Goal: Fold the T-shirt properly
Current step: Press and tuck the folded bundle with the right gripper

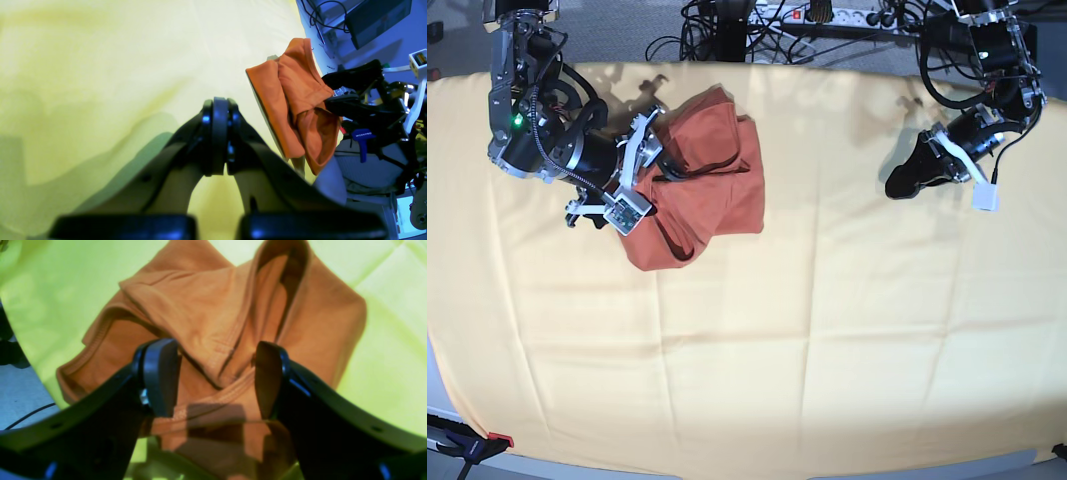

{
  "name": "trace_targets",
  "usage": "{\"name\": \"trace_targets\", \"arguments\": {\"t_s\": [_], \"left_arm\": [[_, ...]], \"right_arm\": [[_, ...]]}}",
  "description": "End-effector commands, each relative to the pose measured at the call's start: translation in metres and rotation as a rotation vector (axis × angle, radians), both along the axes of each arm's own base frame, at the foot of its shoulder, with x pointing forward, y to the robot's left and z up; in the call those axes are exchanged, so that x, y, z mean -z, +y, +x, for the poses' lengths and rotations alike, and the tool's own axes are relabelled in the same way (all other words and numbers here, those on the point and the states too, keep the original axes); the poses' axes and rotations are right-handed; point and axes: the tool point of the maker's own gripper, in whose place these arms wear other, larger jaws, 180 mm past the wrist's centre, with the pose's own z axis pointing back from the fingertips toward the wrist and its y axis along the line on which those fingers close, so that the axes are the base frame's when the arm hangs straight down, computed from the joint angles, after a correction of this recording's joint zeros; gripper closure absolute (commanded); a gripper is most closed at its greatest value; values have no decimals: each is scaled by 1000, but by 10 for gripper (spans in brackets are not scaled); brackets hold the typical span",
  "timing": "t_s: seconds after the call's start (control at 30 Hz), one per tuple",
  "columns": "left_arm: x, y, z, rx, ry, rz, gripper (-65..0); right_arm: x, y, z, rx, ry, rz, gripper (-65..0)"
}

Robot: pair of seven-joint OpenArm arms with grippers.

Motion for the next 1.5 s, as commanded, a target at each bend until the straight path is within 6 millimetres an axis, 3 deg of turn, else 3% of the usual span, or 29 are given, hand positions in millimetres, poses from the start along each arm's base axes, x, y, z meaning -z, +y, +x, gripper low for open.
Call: {"name": "trace_targets", "arguments": {"t_s": [0.0,0.2,0.3,0.7,1.2,1.47], "left_arm": [[-14,3,5,-1,-50,-5,0],[-14,3,5,0,-50,-5,0],[-14,3,5,0,-50,-5,0],[-14,3,5,0,-50,-5,0],[-12,3,3,0,-44,-5,0],[-7,3,-3,0,-24,-5,0]], "right_arm": [[-8,2,6,-12,-36,23,-362],[0,1,8,3,-13,50,-98],[-5,3,10,3,-33,75,-47],[-39,38,3,-45,-19,352,-43],[-65,106,26,-151,-177,315,-45],[-42,128,40,-166,-135,320,-81]]}}
